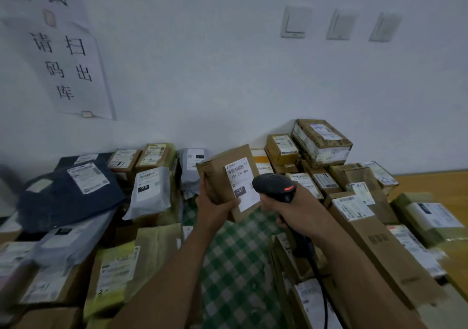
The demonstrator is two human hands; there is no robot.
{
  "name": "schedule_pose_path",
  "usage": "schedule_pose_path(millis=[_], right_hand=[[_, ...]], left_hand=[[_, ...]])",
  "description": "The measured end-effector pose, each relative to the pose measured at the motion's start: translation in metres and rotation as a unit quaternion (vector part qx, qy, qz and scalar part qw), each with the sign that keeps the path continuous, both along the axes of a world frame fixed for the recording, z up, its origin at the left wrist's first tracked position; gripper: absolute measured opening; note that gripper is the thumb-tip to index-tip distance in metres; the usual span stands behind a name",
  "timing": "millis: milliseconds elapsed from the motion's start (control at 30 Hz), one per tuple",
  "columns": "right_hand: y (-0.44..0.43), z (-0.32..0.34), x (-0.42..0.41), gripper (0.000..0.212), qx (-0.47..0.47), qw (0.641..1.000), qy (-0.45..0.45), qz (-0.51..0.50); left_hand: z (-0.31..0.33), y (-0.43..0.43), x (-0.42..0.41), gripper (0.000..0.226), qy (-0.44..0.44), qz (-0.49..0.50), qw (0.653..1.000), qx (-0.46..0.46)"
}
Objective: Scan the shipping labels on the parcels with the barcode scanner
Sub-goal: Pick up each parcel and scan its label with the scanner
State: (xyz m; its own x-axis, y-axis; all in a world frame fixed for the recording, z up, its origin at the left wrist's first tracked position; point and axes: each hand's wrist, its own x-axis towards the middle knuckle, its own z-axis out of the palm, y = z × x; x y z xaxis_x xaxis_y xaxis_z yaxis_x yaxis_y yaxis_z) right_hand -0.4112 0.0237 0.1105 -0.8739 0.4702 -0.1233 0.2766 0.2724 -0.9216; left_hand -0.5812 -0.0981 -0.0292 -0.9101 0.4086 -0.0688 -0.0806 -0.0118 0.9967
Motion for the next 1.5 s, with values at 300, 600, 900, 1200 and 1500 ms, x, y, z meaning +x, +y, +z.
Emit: schedule_pose_path(millis=[300,600,900,1200,1500], right_hand=[[-0.023,0.02,0.024,0.023,0.014,1.0,0.015,0.007],[-0.035,0.022,0.034,0.028,0.033,0.999,-0.01,0.032],[-0.031,0.021,0.038,0.032,0.015,0.999,-0.023,0.038],[-0.012,0.009,0.031,0.031,0.0,0.999,-0.031,0.039],[0.017,-0.029,0.004,0.03,-0.012,0.997,-0.068,0.02]], left_hand=[[-0.021,-0.009,-0.015,0.144,0.043,-0.007,0.998,-0.055],[-0.004,-0.023,-0.003,0.142,0.035,-0.047,0.997,-0.047],[0.002,-0.025,0.008,0.141,0.023,-0.065,0.997,-0.043],[-0.029,-0.008,-0.007,0.149,-0.019,-0.034,0.996,-0.081],[-0.031,0.006,0.025,0.075,-0.161,-0.056,0.985,-0.024]])
